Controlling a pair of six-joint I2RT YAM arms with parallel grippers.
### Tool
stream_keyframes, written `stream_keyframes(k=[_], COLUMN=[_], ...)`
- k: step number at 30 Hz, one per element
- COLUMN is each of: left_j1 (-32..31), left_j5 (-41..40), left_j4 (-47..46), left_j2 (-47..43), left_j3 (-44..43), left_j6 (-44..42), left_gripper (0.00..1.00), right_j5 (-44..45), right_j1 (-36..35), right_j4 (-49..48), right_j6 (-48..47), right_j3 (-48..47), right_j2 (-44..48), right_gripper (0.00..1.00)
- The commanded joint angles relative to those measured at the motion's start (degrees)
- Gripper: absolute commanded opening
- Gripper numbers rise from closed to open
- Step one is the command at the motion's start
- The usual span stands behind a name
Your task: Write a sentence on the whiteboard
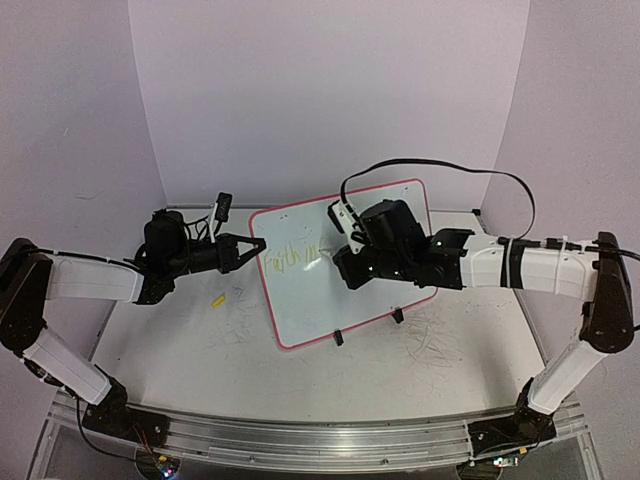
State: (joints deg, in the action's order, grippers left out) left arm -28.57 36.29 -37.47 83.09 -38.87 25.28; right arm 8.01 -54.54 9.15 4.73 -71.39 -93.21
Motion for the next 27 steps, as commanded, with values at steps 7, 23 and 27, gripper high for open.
stream_keyframes(k=[7,23,27], left_j1=[-0.02,-0.09,-0.11], left_j5=[-1.89,-2.13,-1.98], left_j4=[1.4,1.64,1.74], left_j2=[-1.8,-2.22,-1.88], left_j3=[0.57,0.55,0.54], left_j6=[-2.7,-2.86,-2.98], left_gripper=[0.0,0.0,0.0], right_j5=[3.5,0.2,0.58], right_j1=[-0.98,-0.45,-0.45], right_j4=[1.45,-1.91,-2.29], right_j6=[2.31,-0.39,-0.49], right_j3=[1.74,-2.98,-3.86], right_j2=[2.41,1.76,0.78], right_gripper=[0.0,0.0,0.0])
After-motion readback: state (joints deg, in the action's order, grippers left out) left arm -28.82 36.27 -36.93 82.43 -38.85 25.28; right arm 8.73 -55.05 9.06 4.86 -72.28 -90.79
